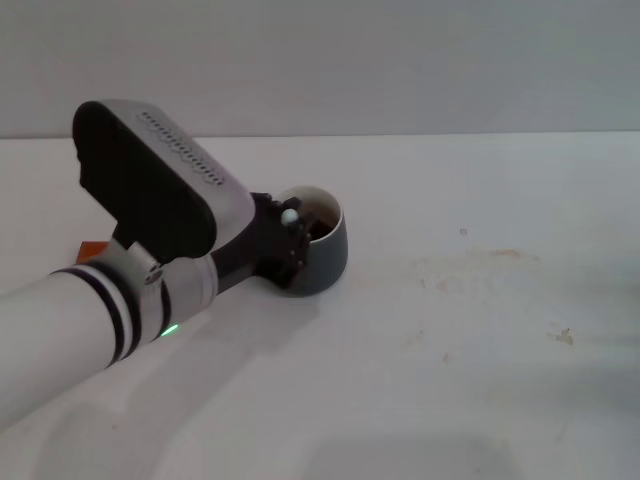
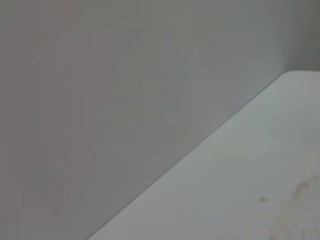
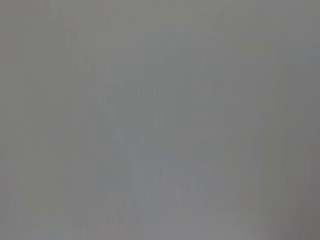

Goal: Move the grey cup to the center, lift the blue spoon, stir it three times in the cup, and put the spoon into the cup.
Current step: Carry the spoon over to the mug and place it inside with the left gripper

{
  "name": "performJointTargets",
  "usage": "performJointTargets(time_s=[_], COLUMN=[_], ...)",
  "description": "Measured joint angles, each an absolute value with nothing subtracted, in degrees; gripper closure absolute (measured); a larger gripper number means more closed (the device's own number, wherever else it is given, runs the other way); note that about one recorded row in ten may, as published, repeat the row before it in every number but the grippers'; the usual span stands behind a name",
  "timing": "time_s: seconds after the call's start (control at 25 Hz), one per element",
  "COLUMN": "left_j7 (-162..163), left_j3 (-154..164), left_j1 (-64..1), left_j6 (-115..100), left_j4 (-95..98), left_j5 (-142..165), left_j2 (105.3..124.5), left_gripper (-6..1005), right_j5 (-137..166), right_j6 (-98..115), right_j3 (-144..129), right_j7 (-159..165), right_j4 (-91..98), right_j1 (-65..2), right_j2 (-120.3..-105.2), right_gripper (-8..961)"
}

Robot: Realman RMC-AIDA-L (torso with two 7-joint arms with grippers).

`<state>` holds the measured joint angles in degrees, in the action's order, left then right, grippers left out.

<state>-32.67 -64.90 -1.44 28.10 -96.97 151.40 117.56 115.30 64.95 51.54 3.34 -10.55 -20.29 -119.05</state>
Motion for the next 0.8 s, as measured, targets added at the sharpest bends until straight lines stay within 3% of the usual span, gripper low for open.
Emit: performJointTargets(time_s=[0.32, 0.8], left_j7=[-33.8, -34.6], left_j3=[-66.8, -67.5], left_j1=[-0.6, -5.6], left_j6=[28.0, 27.2], left_j4=[-97.0, -94.2], left_j5=[151.3, 151.0], left_j2=[117.68, 117.8], left_gripper=[853, 853], right_j5=[115.3, 115.3], right_j6=[65.0, 65.0], right_j3=[51.5, 51.5], right_j7=[3.3, 3.3], right_j4=[-10.8, -10.8], right_j1=[-20.0, -19.6], right_j2=[-119.11, -119.18], right_gripper=[954, 954])
